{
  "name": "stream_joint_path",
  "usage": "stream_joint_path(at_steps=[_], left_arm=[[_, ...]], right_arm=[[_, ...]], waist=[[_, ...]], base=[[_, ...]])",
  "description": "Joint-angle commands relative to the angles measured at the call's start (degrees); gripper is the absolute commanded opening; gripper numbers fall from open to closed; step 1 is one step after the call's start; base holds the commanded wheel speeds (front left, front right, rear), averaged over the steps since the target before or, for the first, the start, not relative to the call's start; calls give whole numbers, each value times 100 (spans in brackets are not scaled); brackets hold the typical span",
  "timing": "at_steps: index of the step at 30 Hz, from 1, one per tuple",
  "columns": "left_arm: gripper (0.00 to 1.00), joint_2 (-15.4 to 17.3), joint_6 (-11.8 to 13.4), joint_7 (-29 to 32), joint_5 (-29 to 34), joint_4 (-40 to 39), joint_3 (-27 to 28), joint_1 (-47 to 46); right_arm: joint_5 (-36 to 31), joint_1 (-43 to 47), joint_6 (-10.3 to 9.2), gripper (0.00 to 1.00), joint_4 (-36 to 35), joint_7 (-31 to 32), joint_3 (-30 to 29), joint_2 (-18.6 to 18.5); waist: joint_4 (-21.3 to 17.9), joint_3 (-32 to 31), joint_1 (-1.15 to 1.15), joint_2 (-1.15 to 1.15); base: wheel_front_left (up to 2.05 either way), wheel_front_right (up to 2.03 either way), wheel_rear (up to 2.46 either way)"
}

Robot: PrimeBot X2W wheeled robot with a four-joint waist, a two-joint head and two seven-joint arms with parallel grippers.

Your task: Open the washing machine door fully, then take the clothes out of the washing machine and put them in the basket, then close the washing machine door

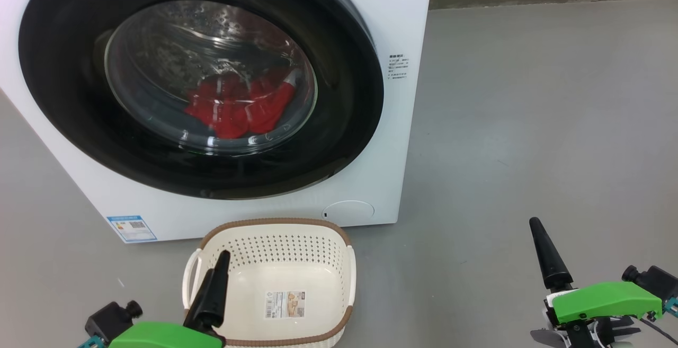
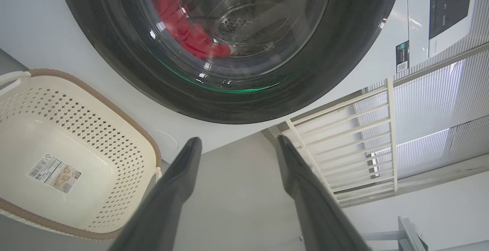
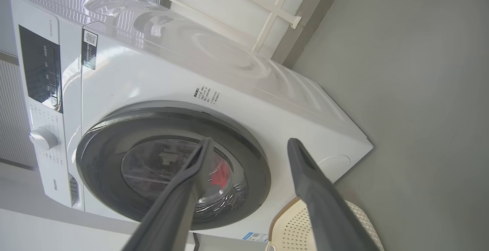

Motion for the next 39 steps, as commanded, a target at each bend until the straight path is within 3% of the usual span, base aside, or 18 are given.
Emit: stream_joint_path(at_steps=[1, 21, 39], left_arm=[[100, 85, 43, -64, 230, -185, 35, -283], [100, 106, 340, -404, 1887, -147, -328, -547], [100, 125, 703, -710, 3254, -203, -428, -762]], right_arm=[[-198, -282, 1, 100, -178, -70, 86, -68], [-1959, -427, 1, 100, -308, -407, 172, -99], [-3060, -574, 2, 100, -423, -710, 339, -128]], waist=[[1, -1, 0, 0], [0, -48, -1, 0], [15, -58, -1, 0]], base=[[0, 0, 0], [0, 0, 0], [0, 0, 0]])
